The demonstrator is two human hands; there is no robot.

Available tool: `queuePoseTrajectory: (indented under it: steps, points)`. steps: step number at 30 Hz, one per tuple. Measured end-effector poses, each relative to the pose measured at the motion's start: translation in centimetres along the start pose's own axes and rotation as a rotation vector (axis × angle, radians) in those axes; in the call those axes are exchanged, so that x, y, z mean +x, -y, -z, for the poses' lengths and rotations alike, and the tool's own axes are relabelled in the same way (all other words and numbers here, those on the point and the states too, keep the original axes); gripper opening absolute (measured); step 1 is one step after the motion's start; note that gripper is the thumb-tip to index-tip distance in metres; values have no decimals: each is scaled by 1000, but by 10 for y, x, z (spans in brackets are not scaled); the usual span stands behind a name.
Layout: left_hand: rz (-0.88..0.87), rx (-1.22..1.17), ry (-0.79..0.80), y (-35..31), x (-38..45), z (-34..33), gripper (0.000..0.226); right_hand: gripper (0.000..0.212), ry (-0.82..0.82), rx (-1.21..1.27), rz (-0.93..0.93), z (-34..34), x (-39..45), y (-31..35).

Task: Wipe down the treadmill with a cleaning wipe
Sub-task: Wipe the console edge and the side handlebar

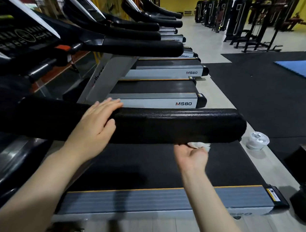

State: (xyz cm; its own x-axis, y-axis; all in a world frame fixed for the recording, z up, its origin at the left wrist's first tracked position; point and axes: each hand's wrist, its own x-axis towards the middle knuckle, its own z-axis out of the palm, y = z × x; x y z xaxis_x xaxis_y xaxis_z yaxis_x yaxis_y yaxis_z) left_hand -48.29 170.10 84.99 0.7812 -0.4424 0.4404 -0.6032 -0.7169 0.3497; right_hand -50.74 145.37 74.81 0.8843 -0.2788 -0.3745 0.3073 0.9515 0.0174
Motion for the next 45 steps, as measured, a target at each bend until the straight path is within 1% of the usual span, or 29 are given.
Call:
queuePoseTrajectory:
  steps: [1,3,4,6,8,10,12,13,15,16,17,18,20,22,24,26,28,29,30,31,32,33,36,38,39,41,43,45]
  points:
    - [23,36,-24,12,-4,9,55,28,-36,-32,-58,3,-1,-28]
    - [48,124,-67,38,-13,29,55,40,-76,-82,-194,8,-6,-84]
    - [59,162,-83,51,-18,40,55,42,-76,-80,-248,8,-11,-109]
    - [90,210,-111,80,-28,64,56,41,-67,-72,-272,4,-23,-141]
    - [116,248,-129,109,-40,87,57,43,-71,-102,-223,2,-29,-151]
    - [106,278,-123,134,-52,105,58,42,-71,-131,-157,5,-31,-149]
    - [41,294,-84,151,-60,116,58,33,-72,-116,-68,9,-34,-149]
    - [2,295,-63,156,-61,118,58,32,-69,-87,-22,10,-37,-150]
    - [-55,277,-49,163,-62,123,57,43,-104,-74,67,10,-44,-151]
    - [-78,266,-49,166,-62,125,57,41,-131,-90,108,11,-48,-149]
    - [-99,257,-49,170,-62,128,56,34,-164,-127,132,11,-50,-150]
    - [-118,257,-49,175,-63,131,56,31,-182,-162,165,10,-54,-156]
    - [-139,278,-69,188,-64,136,56,34,-193,-259,229,5,-62,-180]
    - [-113,301,-126,200,-62,141,58,26,-241,-425,283,-5,-69,-212]
    - [-48,291,-175,211,-61,148,60,26,-297,-625,354,-11,-73,-236]
    - [-40,294,-174,220,-61,152,60,27,-301,-761,430,-5,-74,-252]
    - [-80,306,-166,226,-62,153,62,21,-290,-810,477,-1,-77,-266]
    - [-92,300,-171,227,-62,152,62,14,-271,-806,495,-2,-81,-274]
    - [-100,288,-179,228,-62,151,62,12,-252,-774,509,-6,-85,-283]
    - [-105,275,-187,228,-62,150,63,14,-249,-758,523,-9,-88,-291]
    - [-108,264,-192,228,-62,150,63,15,-251,-792,524,-12,-92,-300]
    - [-111,257,-194,228,-62,150,63,15,-266,-857,522,-12,-94,-309]
    - [-123,252,-193,232,-63,150,62,20,-213,-961,461,-9,-103,-338]
    - [-132,245,-194,233,-63,150,62,22,-224,-1061,391,-12,-110,-351]
    - [-134,241,-194,233,-63,150,62,18,-235,-1092,334,-15,-114,-355]
    - [-127,225,-198,232,-64,150,62,5,-182,-1017,161,-24,-120,-363]
    - [-116,211,-197,231,-66,150,62,11,-121,-890,39,-29,-125,-364]
    - [-110,200,-187,231,-66,152,62,5,-78,-814,-29,-26,-123,-356]
